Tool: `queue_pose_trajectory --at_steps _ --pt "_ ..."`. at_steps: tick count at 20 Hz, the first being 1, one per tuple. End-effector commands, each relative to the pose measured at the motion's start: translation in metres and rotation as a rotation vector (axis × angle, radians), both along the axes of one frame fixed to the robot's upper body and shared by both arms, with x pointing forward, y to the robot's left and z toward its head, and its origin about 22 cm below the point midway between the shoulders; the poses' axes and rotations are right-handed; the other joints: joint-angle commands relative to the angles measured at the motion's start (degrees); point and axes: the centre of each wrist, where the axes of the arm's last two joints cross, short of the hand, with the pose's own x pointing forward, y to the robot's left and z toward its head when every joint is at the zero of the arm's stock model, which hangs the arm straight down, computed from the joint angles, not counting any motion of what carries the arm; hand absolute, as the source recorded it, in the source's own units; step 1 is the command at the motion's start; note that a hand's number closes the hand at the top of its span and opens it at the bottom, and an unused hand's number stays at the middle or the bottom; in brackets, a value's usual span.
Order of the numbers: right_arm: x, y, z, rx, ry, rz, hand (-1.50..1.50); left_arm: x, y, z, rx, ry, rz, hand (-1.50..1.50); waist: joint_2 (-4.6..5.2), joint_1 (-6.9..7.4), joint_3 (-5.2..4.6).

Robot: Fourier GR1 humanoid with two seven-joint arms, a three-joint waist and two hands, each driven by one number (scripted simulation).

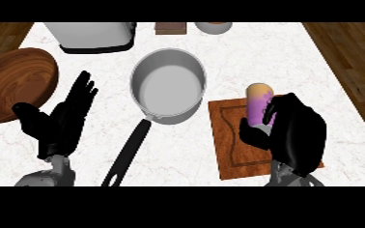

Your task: Pick the can from the cutting board and place it in the pot

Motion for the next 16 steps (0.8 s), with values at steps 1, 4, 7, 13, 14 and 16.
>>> queue_pose_trajectory --at_steps 1,4,7,13,14,16 --pt "-0.028 0.042 0.042 -0.014 -0.183 -0.015 1.5 0.004 -0.012 0.001 -0.008 -0.008 -0.042 0.0 0.63 2.13 0.11" --pt "-0.045 0.066 0.058 -0.042 -0.261 -0.004 1.5 0.009 -0.011 0.009 0.003 -0.02 -0.068 0.0 1.06 3.57 0.19" --pt "-0.054 0.082 0.068 -0.052 -0.294 -0.016 1.5 0.009 -0.022 0.01 -0.006 -0.035 -0.091 0.0 1.5 4.77 0.3" --pt "-0.047 0.091 0.077 -0.052 -0.279 -0.078 1.5 0.017 -0.025 0.019 -0.005 -0.053 -0.116 0.0 2.21 5.77 0.38" --pt "-0.036 0.091 0.074 -0.04 -0.276 -0.106 1.5 0.014 -0.023 0.015 -0.009 -0.049 -0.12 0.0 2.65 6.66 0.42" --pt "-0.027 0.089 0.079 -0.029 -0.282 -0.125 1.5 0.014 -0.025 0.009 0.003 -0.043 -0.137 0.0 2.88 6.83 0.43"
